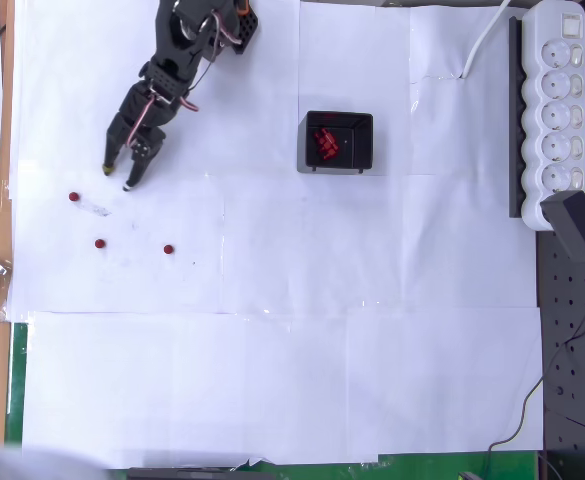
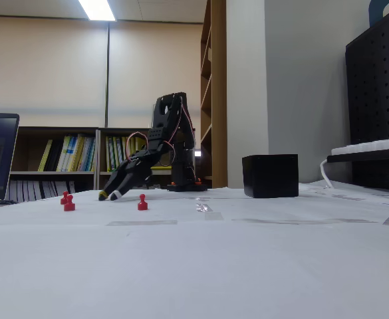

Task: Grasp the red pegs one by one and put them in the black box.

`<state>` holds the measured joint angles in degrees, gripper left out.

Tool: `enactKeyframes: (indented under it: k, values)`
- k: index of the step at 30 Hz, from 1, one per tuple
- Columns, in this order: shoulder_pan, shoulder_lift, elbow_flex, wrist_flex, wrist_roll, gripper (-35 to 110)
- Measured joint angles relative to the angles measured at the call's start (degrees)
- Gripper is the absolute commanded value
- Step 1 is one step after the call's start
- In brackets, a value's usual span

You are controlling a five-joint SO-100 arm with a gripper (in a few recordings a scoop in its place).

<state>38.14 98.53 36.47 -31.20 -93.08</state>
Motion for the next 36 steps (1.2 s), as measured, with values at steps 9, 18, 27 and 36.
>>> enactKeyframes:
  k: [9,18,27,36]
  values:
    - [2.9,6.86,7.73,-1.49,-0.53,15]
    - [3.16,10.72,11.95,-1.67,-0.44,15]
    - [3.78,13.97,16.44,-1.67,-0.26,15]
    - [3.78,15.64,18.02,-2.55,-0.18,15]
